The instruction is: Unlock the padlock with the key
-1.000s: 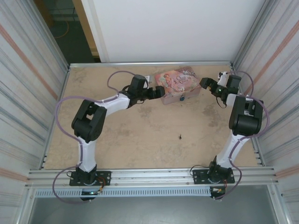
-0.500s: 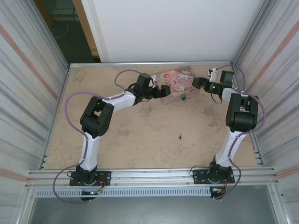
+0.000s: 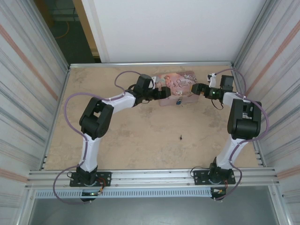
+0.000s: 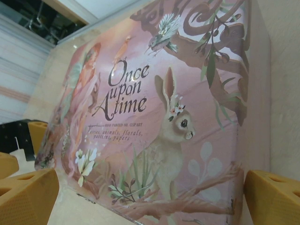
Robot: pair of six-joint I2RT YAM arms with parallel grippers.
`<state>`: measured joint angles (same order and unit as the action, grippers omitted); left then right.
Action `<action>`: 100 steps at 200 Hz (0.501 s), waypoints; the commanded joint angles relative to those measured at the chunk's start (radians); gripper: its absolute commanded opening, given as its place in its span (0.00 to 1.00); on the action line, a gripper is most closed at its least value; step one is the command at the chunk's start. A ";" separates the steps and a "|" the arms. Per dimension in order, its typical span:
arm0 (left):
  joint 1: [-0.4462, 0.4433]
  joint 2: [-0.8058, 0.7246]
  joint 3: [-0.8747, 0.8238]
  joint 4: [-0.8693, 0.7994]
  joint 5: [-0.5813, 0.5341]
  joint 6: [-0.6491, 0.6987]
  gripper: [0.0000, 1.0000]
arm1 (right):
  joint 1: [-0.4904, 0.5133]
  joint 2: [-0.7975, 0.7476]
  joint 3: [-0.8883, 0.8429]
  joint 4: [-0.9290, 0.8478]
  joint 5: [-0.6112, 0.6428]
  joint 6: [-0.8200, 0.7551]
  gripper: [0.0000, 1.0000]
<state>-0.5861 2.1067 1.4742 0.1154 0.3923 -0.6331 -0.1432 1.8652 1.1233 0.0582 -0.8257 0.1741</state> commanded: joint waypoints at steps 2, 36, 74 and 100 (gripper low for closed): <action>-0.015 -0.086 -0.049 0.038 0.035 -0.004 0.99 | 0.078 -0.095 -0.050 -0.014 -0.056 -0.005 0.99; -0.011 -0.167 -0.146 0.052 0.006 0.008 0.99 | 0.153 -0.181 -0.142 0.015 -0.005 0.029 0.99; 0.021 -0.255 -0.260 0.079 -0.007 -0.002 0.99 | 0.272 -0.272 -0.239 0.056 0.081 0.084 0.99; 0.047 -0.312 -0.329 0.080 -0.017 0.004 0.99 | 0.353 -0.316 -0.289 0.077 0.129 0.122 0.99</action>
<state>-0.5232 1.8748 1.1843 0.1085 0.2974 -0.6323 0.1089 1.6115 0.8608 0.0784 -0.6384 0.2371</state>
